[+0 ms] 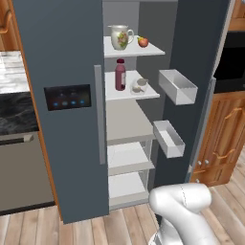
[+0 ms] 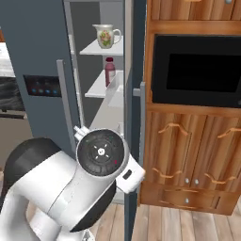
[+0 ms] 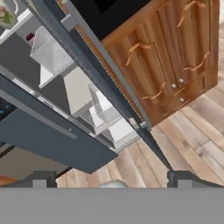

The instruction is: Place the tupperware on the second highest shelf of the fridge. Make space for the tupperware among the existing items by rearranging them on the shelves if needed. Close the fridge door when finished.

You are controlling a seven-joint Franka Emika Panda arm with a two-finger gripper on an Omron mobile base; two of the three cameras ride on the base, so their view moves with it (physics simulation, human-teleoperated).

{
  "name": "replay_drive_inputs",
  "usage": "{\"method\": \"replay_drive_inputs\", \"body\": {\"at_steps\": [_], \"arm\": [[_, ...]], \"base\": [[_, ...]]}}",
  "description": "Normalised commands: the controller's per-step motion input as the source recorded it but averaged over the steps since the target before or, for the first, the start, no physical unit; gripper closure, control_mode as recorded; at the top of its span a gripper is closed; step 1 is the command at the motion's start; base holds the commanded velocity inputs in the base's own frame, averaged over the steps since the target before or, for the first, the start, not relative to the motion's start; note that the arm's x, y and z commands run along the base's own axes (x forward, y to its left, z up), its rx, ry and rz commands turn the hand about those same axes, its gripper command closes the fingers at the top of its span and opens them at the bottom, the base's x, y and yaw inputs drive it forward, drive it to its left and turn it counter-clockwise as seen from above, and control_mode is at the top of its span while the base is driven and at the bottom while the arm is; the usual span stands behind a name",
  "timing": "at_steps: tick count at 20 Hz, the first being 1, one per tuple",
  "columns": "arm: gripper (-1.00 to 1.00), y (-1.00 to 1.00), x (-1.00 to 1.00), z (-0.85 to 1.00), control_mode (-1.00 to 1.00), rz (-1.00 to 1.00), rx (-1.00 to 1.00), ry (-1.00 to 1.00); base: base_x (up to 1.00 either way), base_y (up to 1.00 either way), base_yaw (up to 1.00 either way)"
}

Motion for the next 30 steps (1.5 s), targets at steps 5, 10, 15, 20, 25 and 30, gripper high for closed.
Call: {"method": "replay_drive_inputs", "body": {"at_steps": [5, 10, 15, 20, 25, 30], "arm": [[-1.00, -0.93, 0.99, -0.63, -1.00, 0.27, 0.00, -0.03], [-1.00, -0.35, 1.00, -0.51, -1.00, 0.14, 0.01, -0.06], [-1.00, -0.22, 1.00, -0.47, -1.00, 0.07, 0.06, 0.00], [-1.00, -0.50, 1.00, -0.29, -1.00, 0.07, 0.00, 0.00], [-1.00, -0.36, 1.00, -0.37, -1.00, 0.09, 0.02, 0.00], [-1.00, 0.03, 1.00, -0.42, -1.00, 0.12, 0.03, 0.00]], "base": [[0.00, 0.00, 0.00], [0.00, 0.00, 0.00], [0.00, 0.00, 0.00], [0.00, 0.00, 0.00], [0.00, 0.00, 0.00], [0.00, 0.00, 0.00]]}}
